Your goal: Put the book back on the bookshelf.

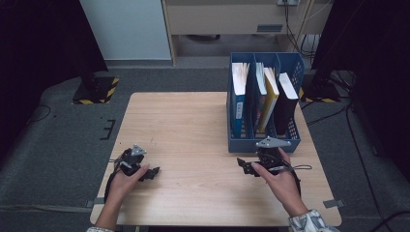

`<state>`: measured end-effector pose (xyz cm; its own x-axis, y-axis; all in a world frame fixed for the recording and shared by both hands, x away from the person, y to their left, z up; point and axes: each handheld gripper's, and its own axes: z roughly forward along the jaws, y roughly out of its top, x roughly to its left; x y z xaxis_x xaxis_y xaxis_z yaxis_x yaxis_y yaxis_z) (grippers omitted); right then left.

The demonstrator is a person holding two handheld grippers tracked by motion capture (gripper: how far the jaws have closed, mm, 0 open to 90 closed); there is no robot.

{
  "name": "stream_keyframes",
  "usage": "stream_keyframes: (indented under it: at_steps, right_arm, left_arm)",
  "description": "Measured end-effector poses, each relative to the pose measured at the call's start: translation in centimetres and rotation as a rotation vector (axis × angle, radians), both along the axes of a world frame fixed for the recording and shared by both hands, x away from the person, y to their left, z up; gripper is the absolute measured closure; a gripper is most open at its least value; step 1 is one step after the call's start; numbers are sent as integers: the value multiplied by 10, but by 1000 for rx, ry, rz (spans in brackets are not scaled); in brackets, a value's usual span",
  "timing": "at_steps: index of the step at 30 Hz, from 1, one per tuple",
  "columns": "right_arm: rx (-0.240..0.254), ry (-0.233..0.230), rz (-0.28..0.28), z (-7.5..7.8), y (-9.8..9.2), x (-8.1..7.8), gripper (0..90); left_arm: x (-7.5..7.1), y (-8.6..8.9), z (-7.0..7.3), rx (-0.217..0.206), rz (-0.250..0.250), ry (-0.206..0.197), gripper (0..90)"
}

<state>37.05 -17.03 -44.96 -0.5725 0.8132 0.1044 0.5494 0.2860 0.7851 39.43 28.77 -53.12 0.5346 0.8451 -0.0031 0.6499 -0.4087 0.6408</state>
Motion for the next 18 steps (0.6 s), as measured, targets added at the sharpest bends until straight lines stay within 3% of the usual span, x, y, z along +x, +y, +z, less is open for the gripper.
stream_keyframes:
  at_steps: [9,18]
  right_arm:
    - [-10,50,59,-29,24,-10,82]
    - [-63,94,122,-55,49,-8,82]
  left_arm:
    - [0,1,-1,-8,0,-14,0]
    - [0,1,-1,-9,1,-17,0]
